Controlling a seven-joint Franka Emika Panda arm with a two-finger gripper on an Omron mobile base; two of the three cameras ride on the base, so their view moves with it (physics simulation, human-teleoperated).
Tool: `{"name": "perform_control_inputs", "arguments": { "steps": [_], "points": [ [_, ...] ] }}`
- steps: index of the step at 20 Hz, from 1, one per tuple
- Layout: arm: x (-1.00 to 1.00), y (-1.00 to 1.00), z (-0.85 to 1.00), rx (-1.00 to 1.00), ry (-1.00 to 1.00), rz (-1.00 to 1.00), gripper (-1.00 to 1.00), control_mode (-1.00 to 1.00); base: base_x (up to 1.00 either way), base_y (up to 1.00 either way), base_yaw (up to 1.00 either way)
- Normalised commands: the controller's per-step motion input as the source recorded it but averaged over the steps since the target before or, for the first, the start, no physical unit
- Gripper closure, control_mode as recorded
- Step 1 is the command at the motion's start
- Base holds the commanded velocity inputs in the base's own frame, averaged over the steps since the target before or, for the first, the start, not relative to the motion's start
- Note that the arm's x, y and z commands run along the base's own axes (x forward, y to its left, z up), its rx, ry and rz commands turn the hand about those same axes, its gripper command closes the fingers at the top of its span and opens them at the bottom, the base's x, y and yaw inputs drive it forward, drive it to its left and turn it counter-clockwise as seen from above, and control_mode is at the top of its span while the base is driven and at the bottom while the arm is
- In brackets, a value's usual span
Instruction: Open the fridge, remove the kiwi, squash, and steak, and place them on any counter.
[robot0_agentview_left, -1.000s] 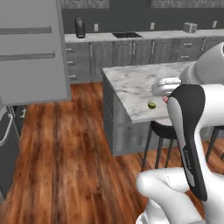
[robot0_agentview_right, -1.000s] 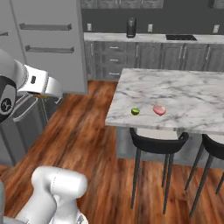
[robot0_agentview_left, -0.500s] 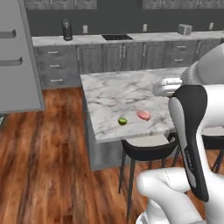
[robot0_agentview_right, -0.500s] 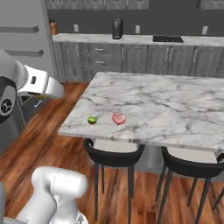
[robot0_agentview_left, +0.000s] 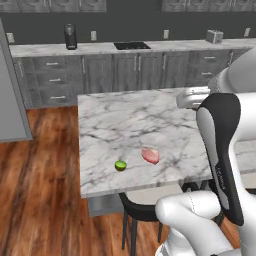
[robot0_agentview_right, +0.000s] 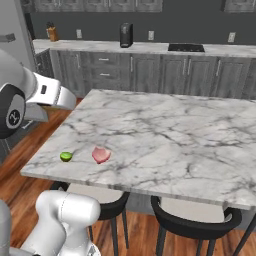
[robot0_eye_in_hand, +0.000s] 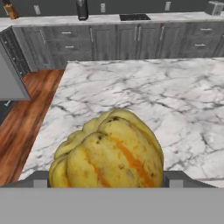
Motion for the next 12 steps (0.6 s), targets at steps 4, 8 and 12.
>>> {"name": "perform_control_inputs", "arguments": {
  "steps": [4, 8, 12],
  "points": [
    [0.00, 0.00, 0.00, 0.00, 0.00, 0.00, 1.00, 1.00, 0.71, 0.00, 0.05],
    [0.00, 0.00, 0.00, 0.00, 0.00, 0.00, 1.00, 1.00, 0.47, 0.00, 0.02],
    [0.00, 0.00, 0.00, 0.00, 0.00, 0.00, 1.00, 1.00, 0.41, -0.07, 0.00]
  ]
}}
